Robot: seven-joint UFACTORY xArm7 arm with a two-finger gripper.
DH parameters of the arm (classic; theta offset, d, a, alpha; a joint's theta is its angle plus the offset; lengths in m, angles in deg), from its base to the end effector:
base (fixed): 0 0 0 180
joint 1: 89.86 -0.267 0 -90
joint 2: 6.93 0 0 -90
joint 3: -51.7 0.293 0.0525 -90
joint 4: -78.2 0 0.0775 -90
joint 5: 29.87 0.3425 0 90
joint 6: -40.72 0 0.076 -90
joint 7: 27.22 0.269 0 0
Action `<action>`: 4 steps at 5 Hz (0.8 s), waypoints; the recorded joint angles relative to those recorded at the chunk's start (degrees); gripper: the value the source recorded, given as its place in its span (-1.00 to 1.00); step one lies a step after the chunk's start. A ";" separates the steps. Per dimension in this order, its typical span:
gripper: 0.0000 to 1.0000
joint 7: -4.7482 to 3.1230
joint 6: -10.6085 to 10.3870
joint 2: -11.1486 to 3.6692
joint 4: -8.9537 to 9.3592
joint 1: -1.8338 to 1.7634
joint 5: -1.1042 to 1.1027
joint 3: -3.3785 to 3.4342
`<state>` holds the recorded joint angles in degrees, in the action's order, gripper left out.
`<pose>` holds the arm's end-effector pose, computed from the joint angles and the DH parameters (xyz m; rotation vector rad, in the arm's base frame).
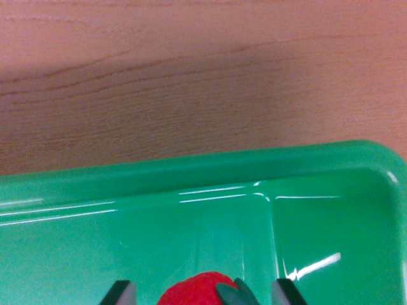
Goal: Pick fruit
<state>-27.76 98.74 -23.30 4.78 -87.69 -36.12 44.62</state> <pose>0.5244 -0.1078 0.1446 3.0133 -0.1338 -0.0397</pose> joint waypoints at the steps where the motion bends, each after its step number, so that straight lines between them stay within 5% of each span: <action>1: 1.00 -0.25 2.74 1.14 -1.61 -0.05 0.02 0.00; 4: 1.00 -0.47 5.30 2.21 -3.12 -0.10 0.04 0.00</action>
<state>-28.23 104.05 -21.09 1.66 -87.79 -36.09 44.62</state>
